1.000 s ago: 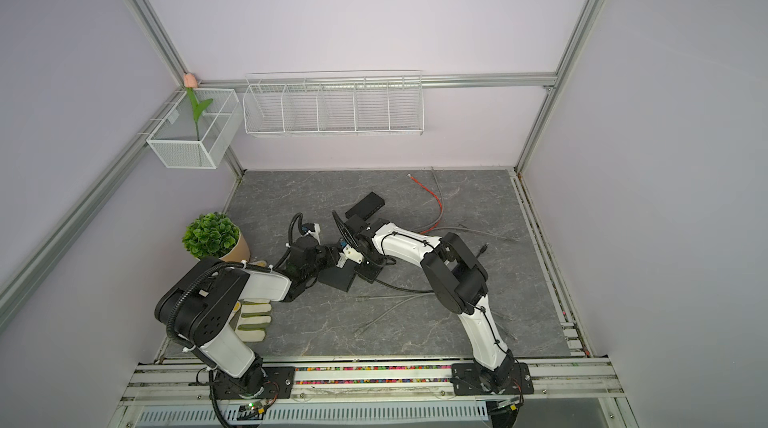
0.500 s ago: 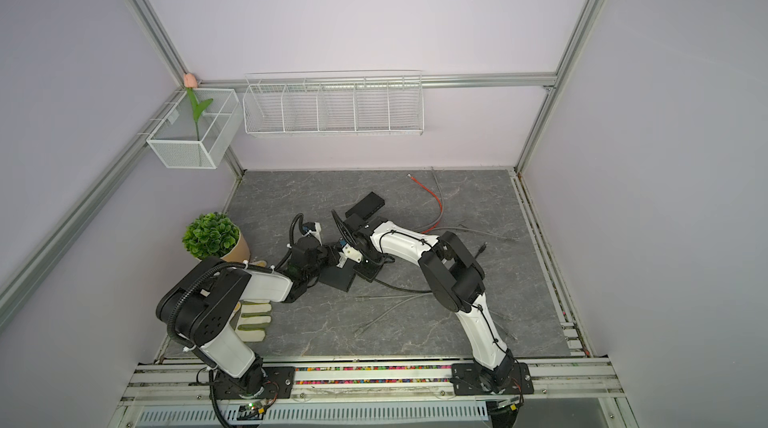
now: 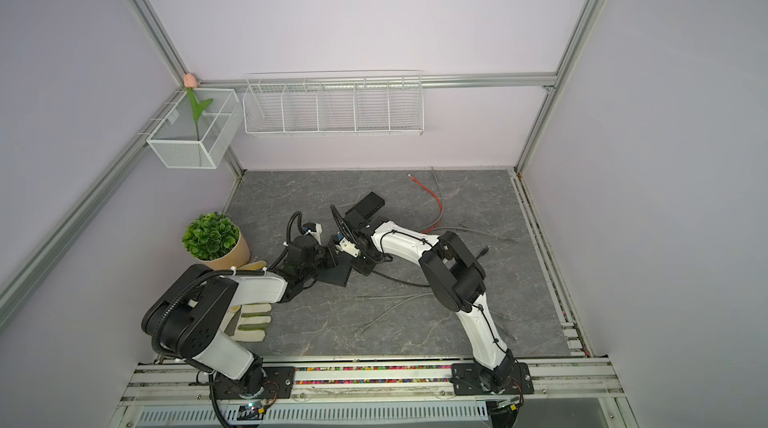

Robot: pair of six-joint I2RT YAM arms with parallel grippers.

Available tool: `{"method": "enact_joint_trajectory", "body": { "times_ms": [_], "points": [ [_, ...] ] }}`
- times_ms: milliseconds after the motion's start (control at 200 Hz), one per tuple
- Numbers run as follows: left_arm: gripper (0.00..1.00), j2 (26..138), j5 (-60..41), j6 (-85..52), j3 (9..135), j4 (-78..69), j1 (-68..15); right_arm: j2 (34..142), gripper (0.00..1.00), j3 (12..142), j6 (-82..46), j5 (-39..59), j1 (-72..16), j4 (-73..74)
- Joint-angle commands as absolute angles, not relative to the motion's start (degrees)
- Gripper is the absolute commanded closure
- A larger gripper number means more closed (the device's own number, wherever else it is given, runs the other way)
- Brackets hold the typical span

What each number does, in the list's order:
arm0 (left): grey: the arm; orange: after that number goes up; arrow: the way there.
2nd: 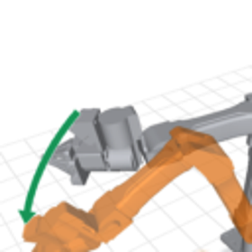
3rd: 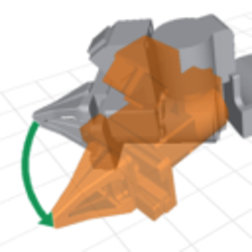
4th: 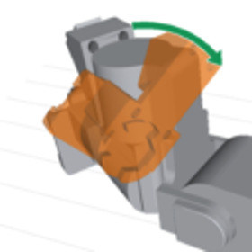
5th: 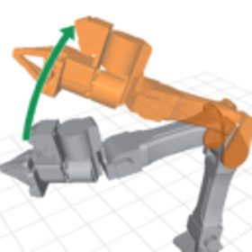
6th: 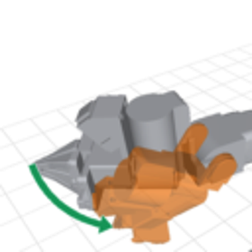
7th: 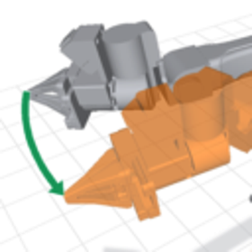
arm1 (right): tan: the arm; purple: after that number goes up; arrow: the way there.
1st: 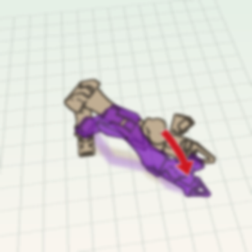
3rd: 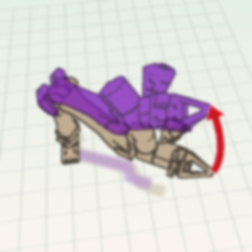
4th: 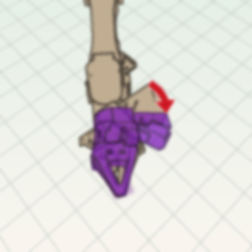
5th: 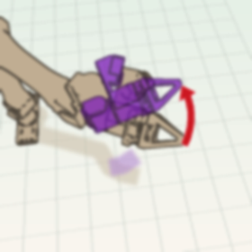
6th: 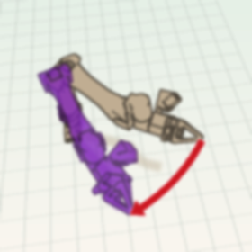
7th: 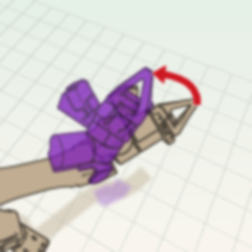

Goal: Insert the plug into the switch port

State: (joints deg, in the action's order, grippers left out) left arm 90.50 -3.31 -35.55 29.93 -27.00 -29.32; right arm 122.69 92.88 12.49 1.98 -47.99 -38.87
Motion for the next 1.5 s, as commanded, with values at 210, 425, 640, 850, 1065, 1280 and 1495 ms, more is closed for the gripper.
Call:
{"method": "enact_joint_trajectory", "body": {
  "times_ms": [210,425,640,850,1065,1280,1495],
  "points": [
    [0.54,81.3,-3.2,-34.4,29.0,-10.0,-30.2,114.1,0.68,85.3,14.3,0.6,-48.9,-28.3],
    [0.54,70.2,-3.9,-35.7,24.3,-8.4,-30.6,101.3,0.66,74.2,12.7,-2.7,-51.4,-27.8],
    [0.55,61.3,1.3,-35.7,22.4,-3.5,-40.6,93.0,0.64,65.4,10.6,-7.6,-57.6,-28.6],
    [0.55,47.1,3.0,-37.1,18.0,1.8,-45.3,95.5,0.61,62.7,10.2,-9.3,-60.5,-30.0],
    [0.55,34.7,0.8,-36.9,14.4,4.3,-47.7,99.3,0.60,61.3,9.8,-11.2,-61.3,-27.9],
    [0.55,31.2,1.3,-37.0,13.7,5.4,-49.5,102.6,0.60,62.1,10.4,-11.3,-61.1,-28.0],
    [0.55,31.6,1.0,-36.5,13.3,3.1,-51.3,103.9,0.60,62.1,11.0,-10.9,-59.9,-27.7]
  ]
}}
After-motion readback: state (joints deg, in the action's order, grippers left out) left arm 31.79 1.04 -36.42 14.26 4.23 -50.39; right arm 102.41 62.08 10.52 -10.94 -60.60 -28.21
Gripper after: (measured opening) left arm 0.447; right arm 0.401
